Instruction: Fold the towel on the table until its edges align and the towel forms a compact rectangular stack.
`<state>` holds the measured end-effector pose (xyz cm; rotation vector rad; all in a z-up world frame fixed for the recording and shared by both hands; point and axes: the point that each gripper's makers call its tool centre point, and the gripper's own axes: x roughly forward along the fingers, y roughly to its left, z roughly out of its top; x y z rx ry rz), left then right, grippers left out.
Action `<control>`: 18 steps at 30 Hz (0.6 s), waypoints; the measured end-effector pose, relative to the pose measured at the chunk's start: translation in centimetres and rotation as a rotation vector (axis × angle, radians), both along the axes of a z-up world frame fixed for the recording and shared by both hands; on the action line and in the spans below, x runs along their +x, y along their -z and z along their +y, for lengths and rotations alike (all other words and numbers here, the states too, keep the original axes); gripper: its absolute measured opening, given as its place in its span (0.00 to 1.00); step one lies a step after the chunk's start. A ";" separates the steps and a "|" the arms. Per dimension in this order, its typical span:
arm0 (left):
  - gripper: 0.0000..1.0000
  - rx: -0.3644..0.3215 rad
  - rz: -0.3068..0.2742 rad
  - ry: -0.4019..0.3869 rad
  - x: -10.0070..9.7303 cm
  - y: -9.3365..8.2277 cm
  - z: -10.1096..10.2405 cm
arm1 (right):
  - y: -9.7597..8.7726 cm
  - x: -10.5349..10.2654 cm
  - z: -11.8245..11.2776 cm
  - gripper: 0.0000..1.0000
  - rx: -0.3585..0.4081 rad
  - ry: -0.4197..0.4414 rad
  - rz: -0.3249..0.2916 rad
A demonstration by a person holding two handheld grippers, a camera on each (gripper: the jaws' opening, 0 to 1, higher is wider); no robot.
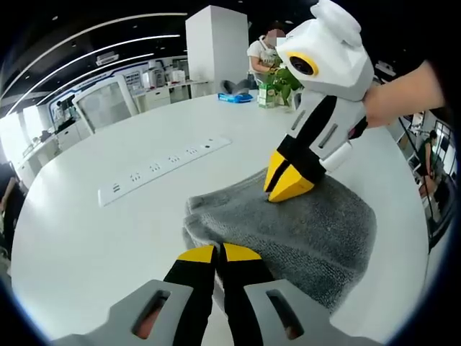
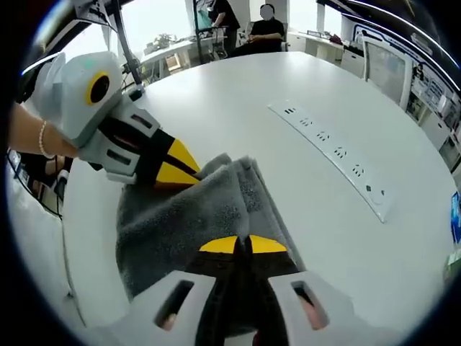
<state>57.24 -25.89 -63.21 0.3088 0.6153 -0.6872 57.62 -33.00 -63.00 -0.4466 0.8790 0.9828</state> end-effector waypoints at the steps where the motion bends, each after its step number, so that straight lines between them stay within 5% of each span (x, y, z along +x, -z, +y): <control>1: 0.03 0.002 -0.002 0.001 0.0 0.0 0.0 | -0.3 0.2 -0.1 0.01 0.005 0.007 -0.008; 18: 0.06 0.008 -0.027 -0.024 -0.2 -1.5 0.5 | 0.5 1.3 -1.7 0.00 0.051 0.114 0.054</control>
